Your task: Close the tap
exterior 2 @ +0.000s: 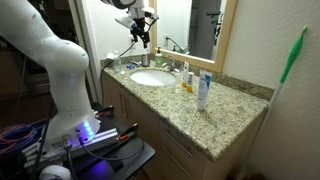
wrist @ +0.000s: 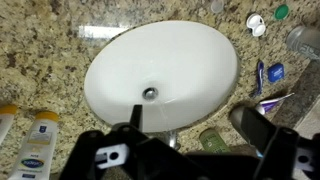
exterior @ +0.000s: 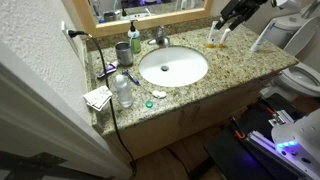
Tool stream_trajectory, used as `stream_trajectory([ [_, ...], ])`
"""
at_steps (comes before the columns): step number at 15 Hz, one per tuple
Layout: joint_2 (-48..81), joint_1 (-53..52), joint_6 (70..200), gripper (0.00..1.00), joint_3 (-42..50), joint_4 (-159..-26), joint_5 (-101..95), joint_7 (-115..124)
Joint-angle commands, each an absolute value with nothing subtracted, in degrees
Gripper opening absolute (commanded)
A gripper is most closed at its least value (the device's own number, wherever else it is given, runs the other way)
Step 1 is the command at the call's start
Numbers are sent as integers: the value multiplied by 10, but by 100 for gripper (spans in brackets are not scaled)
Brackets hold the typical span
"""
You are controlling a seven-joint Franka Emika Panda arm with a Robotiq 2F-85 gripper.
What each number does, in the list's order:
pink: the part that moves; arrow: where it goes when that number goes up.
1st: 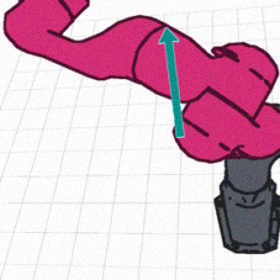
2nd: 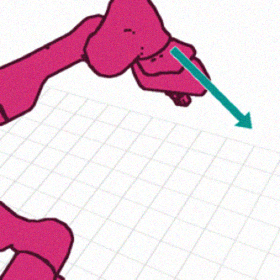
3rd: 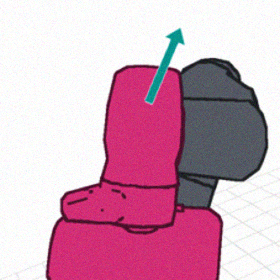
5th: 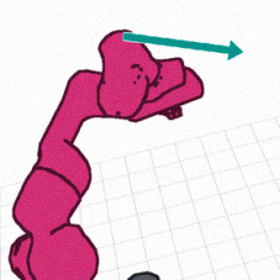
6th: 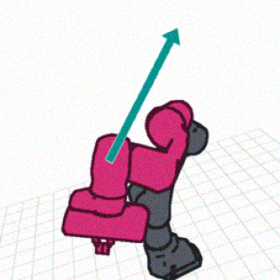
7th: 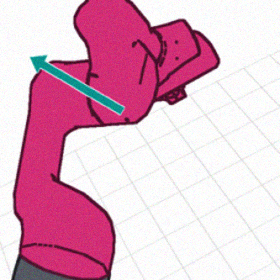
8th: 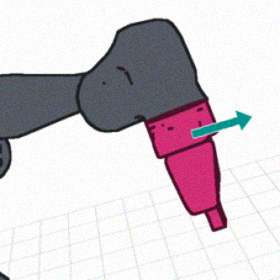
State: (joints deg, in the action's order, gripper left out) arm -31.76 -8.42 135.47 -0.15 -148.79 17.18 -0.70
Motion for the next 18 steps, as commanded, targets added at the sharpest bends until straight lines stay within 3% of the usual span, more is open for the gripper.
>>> stream_trajectory([
  [1,-318,-82,1353,100,-3,-1487,173,-8],
  [9,-70,-32,1486,100,-53,-1315,92,146],
  [11,-13,-32,1469,100,-46,-1239,72,173],
  [12,-79,-43,1477,100,-43,-1317,87,153],
  [15,-17,-40,1477,100,-40,-1250,81,164],
  [18,62,-35,1396,100,-33,-1167,-23,217],
])
